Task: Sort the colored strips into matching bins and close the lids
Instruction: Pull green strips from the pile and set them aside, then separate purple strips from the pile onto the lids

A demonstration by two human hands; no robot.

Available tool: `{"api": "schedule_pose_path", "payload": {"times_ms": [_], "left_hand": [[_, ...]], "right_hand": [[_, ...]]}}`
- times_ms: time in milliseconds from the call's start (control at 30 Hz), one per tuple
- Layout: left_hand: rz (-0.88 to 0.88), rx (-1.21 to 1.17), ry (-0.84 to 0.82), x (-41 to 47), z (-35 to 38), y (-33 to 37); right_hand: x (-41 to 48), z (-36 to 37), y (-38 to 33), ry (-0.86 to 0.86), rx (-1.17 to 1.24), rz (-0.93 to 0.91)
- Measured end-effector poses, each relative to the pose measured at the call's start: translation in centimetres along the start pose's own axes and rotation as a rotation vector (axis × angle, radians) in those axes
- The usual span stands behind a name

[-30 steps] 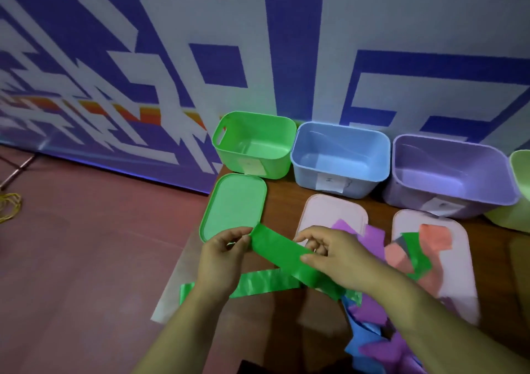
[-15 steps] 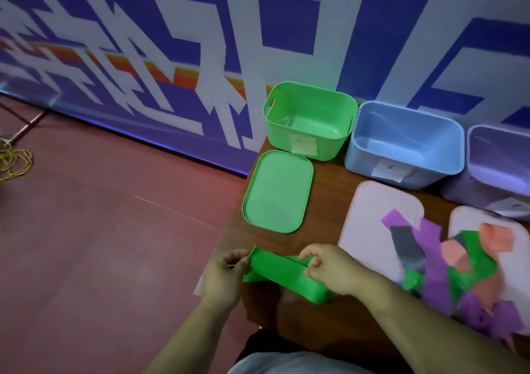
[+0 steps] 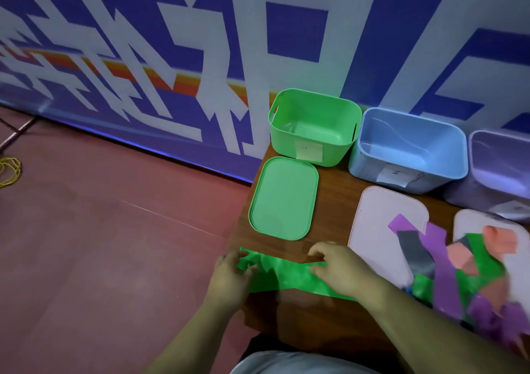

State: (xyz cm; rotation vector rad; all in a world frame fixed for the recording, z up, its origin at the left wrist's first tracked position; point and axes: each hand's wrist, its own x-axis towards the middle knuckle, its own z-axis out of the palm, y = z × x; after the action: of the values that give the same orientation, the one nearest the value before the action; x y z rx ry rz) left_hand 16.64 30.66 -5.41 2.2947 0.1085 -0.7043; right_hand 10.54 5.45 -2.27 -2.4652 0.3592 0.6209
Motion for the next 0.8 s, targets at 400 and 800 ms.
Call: {"api": "schedule_pose_path", "payload": {"times_ms": [400, 800], "left_hand": [[0.462, 0.135, -0.198, -2.3, 7.6, 7.4], [0.515, 0.065, -0.378, -6.8, 18.3, 16.1]], "right_hand": [[-8.8, -3.6, 10.0, 0.248, -0.02, 0.091], [-15.4, -6.8, 20.0, 0.347, 0.027, 0.195]]}}
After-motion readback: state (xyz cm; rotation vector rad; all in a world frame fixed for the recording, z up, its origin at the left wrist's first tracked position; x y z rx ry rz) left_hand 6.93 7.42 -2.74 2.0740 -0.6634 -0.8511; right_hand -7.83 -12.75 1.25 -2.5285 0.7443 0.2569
